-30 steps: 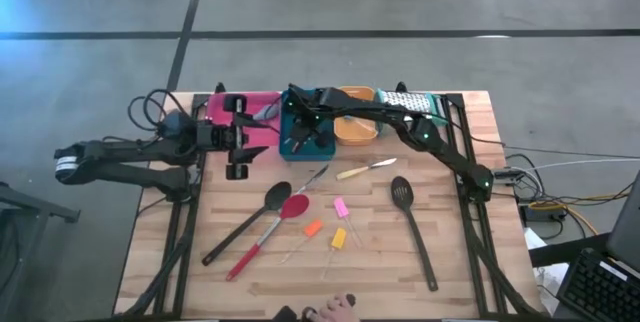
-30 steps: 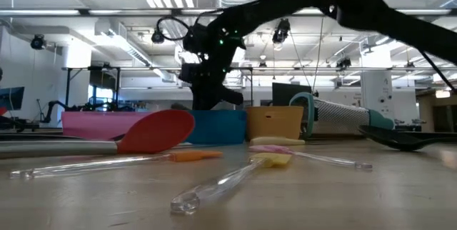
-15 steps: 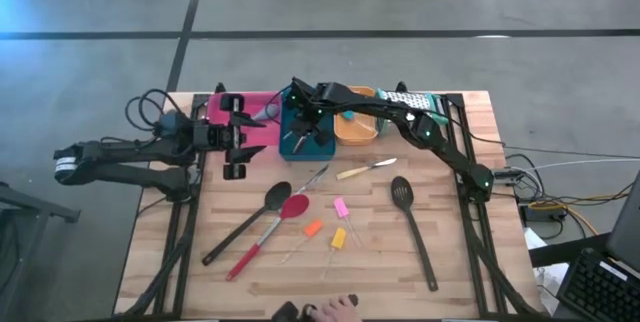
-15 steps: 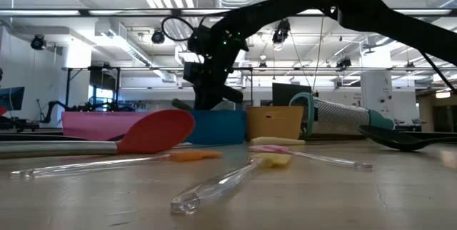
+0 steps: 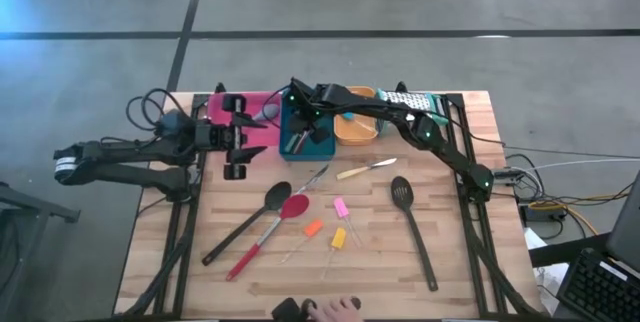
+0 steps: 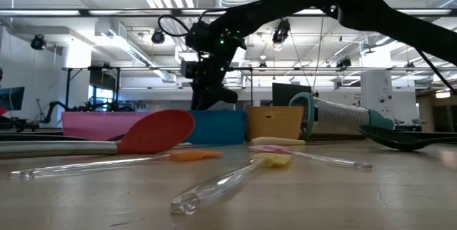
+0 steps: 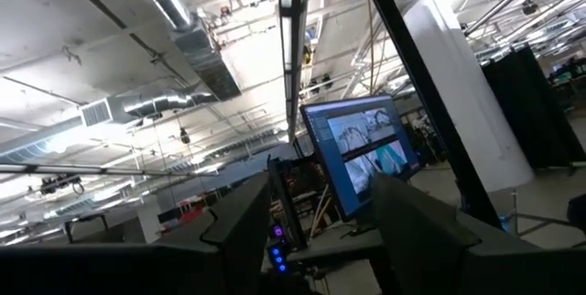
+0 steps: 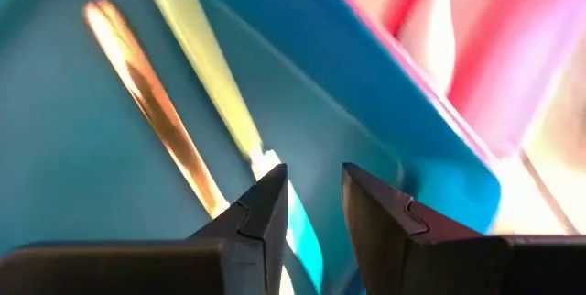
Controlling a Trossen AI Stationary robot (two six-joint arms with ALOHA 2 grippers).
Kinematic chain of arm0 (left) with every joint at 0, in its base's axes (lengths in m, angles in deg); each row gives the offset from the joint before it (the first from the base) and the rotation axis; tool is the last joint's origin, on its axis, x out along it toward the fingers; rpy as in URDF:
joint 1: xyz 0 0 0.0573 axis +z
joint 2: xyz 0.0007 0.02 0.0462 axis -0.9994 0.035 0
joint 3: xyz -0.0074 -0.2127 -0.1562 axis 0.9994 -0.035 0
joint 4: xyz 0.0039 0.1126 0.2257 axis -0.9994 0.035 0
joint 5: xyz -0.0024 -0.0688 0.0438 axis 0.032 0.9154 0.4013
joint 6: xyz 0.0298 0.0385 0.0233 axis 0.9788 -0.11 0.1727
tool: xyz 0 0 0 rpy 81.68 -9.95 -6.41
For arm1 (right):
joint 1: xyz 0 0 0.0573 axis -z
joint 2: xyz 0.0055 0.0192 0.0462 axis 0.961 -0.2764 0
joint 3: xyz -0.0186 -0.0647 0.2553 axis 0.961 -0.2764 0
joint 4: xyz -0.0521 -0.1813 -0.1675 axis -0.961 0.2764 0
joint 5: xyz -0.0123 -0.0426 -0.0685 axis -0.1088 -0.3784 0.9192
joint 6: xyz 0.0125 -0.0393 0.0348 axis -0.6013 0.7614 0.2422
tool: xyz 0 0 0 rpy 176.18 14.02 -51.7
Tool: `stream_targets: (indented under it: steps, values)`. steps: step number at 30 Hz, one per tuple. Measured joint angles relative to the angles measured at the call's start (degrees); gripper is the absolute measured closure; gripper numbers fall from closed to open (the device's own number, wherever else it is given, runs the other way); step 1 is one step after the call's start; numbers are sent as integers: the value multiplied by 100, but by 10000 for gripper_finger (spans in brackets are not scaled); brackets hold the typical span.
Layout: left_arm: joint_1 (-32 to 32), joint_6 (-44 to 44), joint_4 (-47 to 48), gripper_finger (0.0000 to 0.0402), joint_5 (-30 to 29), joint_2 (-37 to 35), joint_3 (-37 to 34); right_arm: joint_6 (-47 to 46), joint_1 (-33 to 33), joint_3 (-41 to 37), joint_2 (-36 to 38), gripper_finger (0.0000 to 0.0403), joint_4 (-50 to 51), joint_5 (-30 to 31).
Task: Pick & Place Kitchen Items
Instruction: Put the pink spatula into the yellow bin
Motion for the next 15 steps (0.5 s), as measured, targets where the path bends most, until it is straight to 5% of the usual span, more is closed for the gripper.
stream_targets:
  steps: [6,15]
  values:
    - [0,163,77,204,0,1,0,-514,-173,33,447,319,513,357]
    - [0,128,224,204,0,38,0,-2893,-473,33,1562,357,1954,342]
